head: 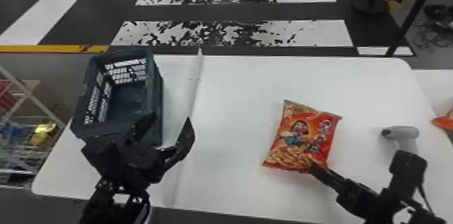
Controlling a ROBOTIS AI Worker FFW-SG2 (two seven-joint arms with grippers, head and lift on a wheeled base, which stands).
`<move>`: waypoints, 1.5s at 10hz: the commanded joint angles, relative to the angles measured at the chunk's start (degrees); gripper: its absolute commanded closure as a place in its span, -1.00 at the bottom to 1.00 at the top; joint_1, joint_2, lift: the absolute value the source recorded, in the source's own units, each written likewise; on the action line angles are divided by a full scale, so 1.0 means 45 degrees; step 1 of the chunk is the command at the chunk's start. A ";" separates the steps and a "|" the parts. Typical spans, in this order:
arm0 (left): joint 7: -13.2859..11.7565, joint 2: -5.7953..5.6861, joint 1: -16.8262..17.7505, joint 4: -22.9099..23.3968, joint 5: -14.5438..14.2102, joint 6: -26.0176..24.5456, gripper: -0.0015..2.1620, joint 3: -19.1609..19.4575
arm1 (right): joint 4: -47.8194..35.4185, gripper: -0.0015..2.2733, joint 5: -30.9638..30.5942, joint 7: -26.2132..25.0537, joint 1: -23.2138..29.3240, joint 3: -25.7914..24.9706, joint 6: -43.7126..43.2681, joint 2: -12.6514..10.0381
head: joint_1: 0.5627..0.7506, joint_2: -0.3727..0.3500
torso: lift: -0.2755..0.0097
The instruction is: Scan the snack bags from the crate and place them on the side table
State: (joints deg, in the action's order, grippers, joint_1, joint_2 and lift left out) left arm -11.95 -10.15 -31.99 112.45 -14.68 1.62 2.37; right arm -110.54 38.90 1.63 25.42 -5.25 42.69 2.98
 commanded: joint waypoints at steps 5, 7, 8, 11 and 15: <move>-0.0021 -0.0088 0.0039 -0.0028 0.0000 0.0000 -0.96 0.0019 | -0.1822 0.99 -0.0792 0.0125 -0.0024 -0.0708 -0.0158 0.0079 | 0.41 0.21 | 0.36; -0.0021 -0.0166 0.0059 -0.0028 -0.0059 0.0000 -0.96 0.0039 | -0.3345 0.99 -0.3116 -0.0324 -0.0102 -0.0044 -0.0002 0.0431 | 0.41 0.14 | 0.36; -0.0021 -0.0186 0.0078 -0.0048 -0.0078 -0.0039 -0.96 0.0039 | -0.3775 0.99 -0.5187 -0.0930 -0.0317 0.1011 -0.0080 0.0978 | 0.41 0.11 | 0.36; -0.0021 -0.0205 0.0137 -0.0028 -0.0098 -0.0039 -0.96 0.0039 | -0.3716 0.99 -1.1046 -0.2375 -0.0923 0.4175 -0.0158 0.2150 | 0.41 0.08 | 0.36; -0.0021 -0.0205 0.0293 -0.0146 -0.0098 -0.0117 -0.96 0.0019 | -0.1099 0.99 -1.8702 -0.2980 -0.1684 0.7847 -0.0002 0.3458 | 0.41 0.14 | 0.36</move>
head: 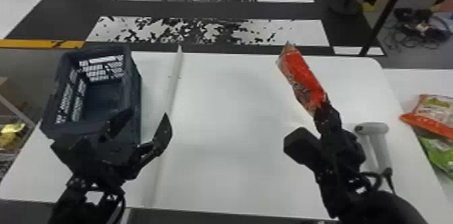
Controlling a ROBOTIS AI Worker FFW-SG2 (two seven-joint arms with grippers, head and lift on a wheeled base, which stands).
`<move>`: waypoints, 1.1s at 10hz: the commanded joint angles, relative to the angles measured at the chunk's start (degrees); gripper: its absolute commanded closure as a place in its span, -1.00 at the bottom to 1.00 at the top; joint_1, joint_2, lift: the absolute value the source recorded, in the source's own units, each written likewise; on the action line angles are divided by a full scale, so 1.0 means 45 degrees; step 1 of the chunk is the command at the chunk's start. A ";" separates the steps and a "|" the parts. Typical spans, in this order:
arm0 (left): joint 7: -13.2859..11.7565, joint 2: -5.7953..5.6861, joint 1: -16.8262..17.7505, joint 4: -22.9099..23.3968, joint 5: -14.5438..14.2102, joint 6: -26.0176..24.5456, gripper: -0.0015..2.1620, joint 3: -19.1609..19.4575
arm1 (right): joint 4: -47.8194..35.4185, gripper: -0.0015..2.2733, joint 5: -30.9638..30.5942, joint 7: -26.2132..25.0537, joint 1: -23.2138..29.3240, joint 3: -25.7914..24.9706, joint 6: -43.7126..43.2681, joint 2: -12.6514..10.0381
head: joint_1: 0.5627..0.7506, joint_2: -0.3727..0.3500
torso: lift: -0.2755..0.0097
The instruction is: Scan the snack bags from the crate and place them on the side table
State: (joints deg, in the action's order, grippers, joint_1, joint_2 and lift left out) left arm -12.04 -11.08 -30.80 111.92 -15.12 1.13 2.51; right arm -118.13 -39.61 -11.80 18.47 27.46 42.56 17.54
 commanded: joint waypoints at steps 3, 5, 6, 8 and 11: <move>0.0000 0.0000 0.0087 -0.0163 0.0000 -0.0008 -0.96 -0.0030 | 0.2951 0.99 -0.4517 0.0082 -0.0863 0.2706 0.1940 0.0652 | 0.41 0.16 | 0.36; 0.0000 0.0000 0.0087 -0.0163 0.0000 -0.0008 -0.96 -0.0049 | 0.3166 0.85 -0.4986 0.1176 -0.0804 0.3253 0.2291 0.0867 | 0.41 0.16 | 0.36; 0.0000 0.0000 0.0087 -0.0163 0.0000 -0.0008 -0.96 -0.0049 | 0.2951 0.47 -0.4849 0.1704 -0.0628 0.3390 0.2252 0.0984 | 0.41 0.17 | 0.36; 0.0000 0.0000 0.0087 -0.0163 0.0000 -0.0008 -0.96 -0.0069 | 0.1545 -1.00 -0.3716 0.3071 -0.0121 0.3136 0.2291 0.1219 | 0.41 0.21 | 0.36; -0.0019 -0.0039 0.0087 -0.0163 0.0000 -0.0008 -0.96 -0.0108 | -0.0838 -0.94 -0.0650 0.4106 0.0583 0.1749 0.2057 0.1453 | 0.41 0.30 | 0.36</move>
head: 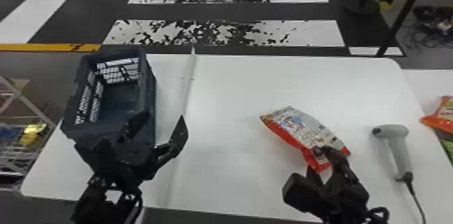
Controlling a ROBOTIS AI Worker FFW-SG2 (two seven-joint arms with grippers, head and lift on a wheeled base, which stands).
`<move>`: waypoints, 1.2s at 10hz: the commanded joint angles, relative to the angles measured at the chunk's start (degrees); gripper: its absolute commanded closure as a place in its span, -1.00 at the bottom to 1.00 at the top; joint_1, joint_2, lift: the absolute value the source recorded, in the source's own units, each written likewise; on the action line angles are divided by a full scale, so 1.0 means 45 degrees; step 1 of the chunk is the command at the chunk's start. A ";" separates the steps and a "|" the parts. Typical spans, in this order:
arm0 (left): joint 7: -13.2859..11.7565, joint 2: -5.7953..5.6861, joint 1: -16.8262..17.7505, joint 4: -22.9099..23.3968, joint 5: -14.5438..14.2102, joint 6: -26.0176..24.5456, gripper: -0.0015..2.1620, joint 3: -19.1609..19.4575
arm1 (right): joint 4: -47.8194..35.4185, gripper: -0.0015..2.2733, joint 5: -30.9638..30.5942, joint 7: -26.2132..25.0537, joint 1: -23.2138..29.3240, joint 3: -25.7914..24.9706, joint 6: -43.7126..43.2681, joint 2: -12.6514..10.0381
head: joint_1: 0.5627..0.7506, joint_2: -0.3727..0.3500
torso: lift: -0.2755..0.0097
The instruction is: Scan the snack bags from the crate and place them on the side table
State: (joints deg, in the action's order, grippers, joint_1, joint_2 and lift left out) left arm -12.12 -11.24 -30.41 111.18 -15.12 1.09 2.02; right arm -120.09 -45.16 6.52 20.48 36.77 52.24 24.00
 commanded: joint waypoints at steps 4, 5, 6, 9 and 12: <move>-0.0041 -0.0062 -0.0059 0.0000 -0.0039 0.0000 -0.96 -0.0020 | -0.1302 -0.94 0.6364 0.2185 0.0429 -0.3034 -0.0289 -0.0627 | 0.41 0.38 | 0.36; -0.0041 -0.0062 -0.0079 0.0040 -0.0039 0.0000 -0.96 -0.0020 | -0.1185 -0.93 0.8434 0.2829 0.0429 -0.4108 -0.0172 -0.0959 | 0.41 0.44 | 0.36; -0.0041 -0.0062 -0.0079 0.0020 -0.0039 0.0039 -0.96 -0.0020 | -0.1049 -0.93 0.9782 0.3122 0.0429 -0.4870 -0.0172 -0.1154 | 0.41 0.46 | 0.36; -0.0061 -0.0062 -0.0098 0.0020 -0.0039 0.0039 -0.96 -0.0039 | 0.0280 -0.94 1.3219 0.4528 -0.0255 -0.6667 0.1390 -0.1740 | 0.41 0.49 | 0.36; -0.0041 -0.0042 -0.0098 0.0020 -0.0039 0.0039 -0.96 -0.0039 | 0.1198 -0.93 1.3630 0.5212 -0.0665 -0.6725 0.1507 -0.1896 | 0.41 0.54 | 0.36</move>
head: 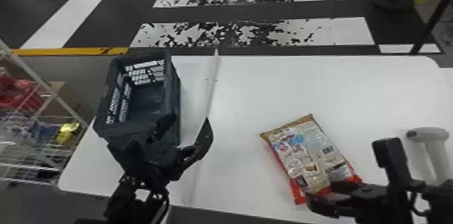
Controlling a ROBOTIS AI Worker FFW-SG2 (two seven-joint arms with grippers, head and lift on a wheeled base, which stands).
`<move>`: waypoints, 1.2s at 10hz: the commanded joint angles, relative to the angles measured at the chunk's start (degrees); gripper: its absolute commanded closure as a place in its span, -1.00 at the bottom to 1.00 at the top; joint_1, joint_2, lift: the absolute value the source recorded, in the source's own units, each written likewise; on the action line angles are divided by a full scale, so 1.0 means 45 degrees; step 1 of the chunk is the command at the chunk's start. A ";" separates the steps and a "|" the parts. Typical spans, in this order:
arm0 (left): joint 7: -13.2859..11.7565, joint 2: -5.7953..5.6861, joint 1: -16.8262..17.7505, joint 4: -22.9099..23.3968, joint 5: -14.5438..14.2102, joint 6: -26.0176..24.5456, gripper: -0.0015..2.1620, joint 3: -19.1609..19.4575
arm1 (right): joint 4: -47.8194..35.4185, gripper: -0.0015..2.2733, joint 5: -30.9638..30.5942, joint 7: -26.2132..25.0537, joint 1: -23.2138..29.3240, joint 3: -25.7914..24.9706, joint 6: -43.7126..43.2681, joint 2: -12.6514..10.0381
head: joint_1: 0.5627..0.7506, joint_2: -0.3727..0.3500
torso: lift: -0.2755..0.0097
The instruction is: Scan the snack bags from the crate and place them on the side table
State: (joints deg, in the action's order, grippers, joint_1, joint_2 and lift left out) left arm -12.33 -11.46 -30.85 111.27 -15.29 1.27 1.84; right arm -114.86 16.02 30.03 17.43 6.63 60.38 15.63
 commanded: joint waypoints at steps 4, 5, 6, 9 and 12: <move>0.0025 0.0008 0.0000 0.0000 0.0000 0.0000 -0.96 0.0000 | -0.1937 -0.57 -0.0064 -0.0619 0.0716 -0.0496 -0.1355 -0.0191 | 0.41 0.51 | 0.36; 0.0044 0.0028 0.0000 0.0000 0.0000 0.0000 -0.96 0.0000 | -0.2094 -0.14 -0.0103 -0.0599 0.0736 -0.0477 -0.1355 -0.0191 | 0.41 0.51 | 0.36; 0.0044 0.0028 0.0000 -0.0020 0.0000 0.0000 -0.96 0.0000 | -0.2152 0.77 -0.0103 -0.0599 0.0736 -0.0457 -0.1355 -0.0211 | 0.41 0.52 | 0.36; 0.0064 0.0028 0.0000 -0.0020 0.0000 0.0000 -0.96 0.0020 | -0.1781 0.98 -0.0318 -0.0365 0.0736 0.0187 -0.2800 -0.0211 | 0.41 0.56 | 0.36; 0.0044 0.0028 -0.0020 0.0000 0.0000 0.0000 -0.96 0.0000 | -0.0453 0.98 -0.1118 -0.0404 -0.0026 0.1750 -0.4441 -0.0211 | 0.41 0.67 | 0.36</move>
State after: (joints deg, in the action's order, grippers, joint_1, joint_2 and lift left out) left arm -12.10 -11.31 -30.87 111.19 -15.29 1.27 1.85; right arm -118.57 11.91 28.27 18.26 12.88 42.70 14.68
